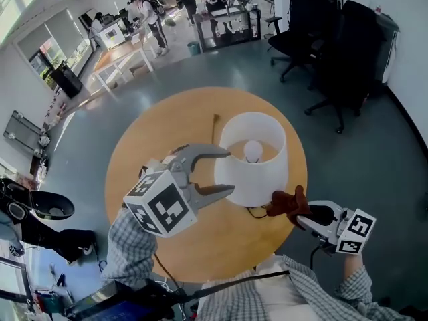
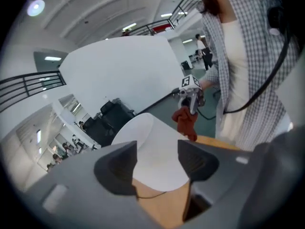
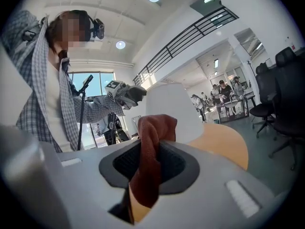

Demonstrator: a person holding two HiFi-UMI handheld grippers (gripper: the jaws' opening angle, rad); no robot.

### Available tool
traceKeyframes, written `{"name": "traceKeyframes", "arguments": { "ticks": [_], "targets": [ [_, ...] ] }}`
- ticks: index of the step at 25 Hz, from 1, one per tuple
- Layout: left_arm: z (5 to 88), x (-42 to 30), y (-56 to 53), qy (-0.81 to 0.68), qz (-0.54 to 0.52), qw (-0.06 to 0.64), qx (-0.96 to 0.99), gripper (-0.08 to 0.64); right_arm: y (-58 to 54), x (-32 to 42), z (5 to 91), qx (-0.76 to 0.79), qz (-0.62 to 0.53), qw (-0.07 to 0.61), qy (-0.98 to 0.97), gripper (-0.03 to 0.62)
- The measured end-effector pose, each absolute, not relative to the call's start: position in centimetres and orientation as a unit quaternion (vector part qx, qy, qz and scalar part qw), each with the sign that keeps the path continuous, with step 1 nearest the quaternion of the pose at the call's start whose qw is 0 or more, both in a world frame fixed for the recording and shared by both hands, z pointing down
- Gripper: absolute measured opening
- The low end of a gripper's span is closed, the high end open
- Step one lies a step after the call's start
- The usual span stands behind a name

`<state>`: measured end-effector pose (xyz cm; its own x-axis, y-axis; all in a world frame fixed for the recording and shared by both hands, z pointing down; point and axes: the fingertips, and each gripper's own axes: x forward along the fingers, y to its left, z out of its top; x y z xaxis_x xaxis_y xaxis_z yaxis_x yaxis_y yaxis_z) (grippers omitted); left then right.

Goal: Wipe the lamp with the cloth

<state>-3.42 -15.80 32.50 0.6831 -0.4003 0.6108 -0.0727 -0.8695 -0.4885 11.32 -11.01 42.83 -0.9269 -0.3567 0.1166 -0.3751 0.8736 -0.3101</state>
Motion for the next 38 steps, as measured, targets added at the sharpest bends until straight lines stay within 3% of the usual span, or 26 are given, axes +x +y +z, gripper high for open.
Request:
{"name": "traceKeyframes", "arguments": {
  "ticks": [7,10,21,28,38],
  "targets": [
    [33.7,-1.2,-17.3,0.048,-0.474,0.269,-0.837,0.257,-11.0,12.0,43.1,0.198,0.174,0.014,-0.965,0.094],
    [34.2,-0.9,-17.1,0.024,-0.494,0.282,-0.822,0.173,-10.5,11.9,43.2,0.203,0.177,0.009,-0.963,0.094],
    [33.7,-0.4,-19.0,0.023,-0.462,0.293,-0.837,0.147,-11.6,12.4,44.7,0.241,0.202,0.007,-0.949,0.094],
    [31.4,0.4,-23.5,0.045,-0.419,0.272,-0.865,0.146,-16.2,8.4,47.2,0.278,0.205,0.069,-0.936,0.095],
    [31.5,0.8,-24.6,0.056,-0.387,0.260,-0.883,0.146,-22.9,1.3,49.5,0.351,0.094,0.097,-0.926,0.094]
  ]
}}
